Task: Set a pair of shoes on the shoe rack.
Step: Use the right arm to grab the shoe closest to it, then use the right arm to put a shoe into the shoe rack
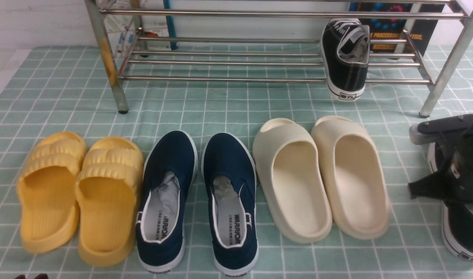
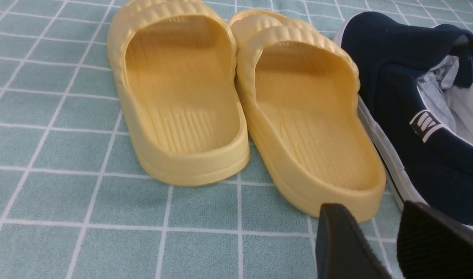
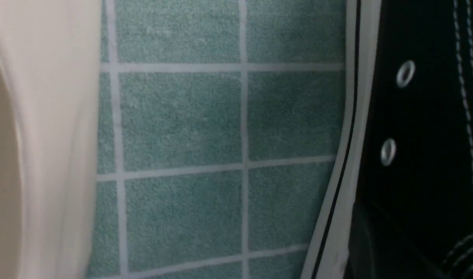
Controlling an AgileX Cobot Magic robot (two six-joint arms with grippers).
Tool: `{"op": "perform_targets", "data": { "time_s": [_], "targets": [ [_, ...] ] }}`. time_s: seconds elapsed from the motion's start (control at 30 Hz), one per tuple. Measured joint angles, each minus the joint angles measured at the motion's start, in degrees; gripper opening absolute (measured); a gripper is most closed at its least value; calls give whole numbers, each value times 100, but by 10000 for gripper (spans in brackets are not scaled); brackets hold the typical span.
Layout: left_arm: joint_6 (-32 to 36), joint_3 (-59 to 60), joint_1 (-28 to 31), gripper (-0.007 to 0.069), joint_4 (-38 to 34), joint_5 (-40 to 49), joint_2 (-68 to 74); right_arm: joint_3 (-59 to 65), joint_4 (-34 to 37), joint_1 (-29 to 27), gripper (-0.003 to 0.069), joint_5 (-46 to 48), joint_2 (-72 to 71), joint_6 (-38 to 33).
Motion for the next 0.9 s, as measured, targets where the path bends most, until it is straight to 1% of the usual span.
{"op": "perform_targets", "data": {
  "time_s": [0.1,0.17,0.2,0.23,0.27,0.37,0.47,0.53,0.6,0.63,0.73,0.77,0.9],
  "targets": [
    [0,0,0,238,0,0,0,-47,97,0,37,351,-243,-333],
    [0,0,0,238,0,0,0,-277,392,0,38,737,-550,-1004],
    [0,0,0,238,0,0,0,-303,422,0,38,778,-572,-1064],
    [0,0,0,238,0,0,0,-539,685,0,38,902,-709,-1529],
    [0,0,0,238,0,0,0,-771,902,0,38,968,-757,-1840],
    [0,0,0,238,0,0,0,-1172,1280,0,38,910,-709,-2135],
    [0,0,0,238,0,0,0,-1513,1369,0,38,719,-478,-2198],
    [0,0,0,238,0,0,0,-2042,1369,0,38,523,-69,-2137],
    [0,0,0,238,0,0,0,-2252,1361,0,38,482,154,-2085],
    [0,0,0,238,0,0,0,-2609,1302,0,38,445,472,-1968],
    [0,0,0,238,0,0,0,-3114,1153,0,38,431,923,-1877],
    [0,0,0,238,0,0,0,-3498,1044,0,38,431,1205,-1845],
    [0,0,0,238,0,0,0,-4520,669,0,38,729,1981,-1817]
  ]
}}
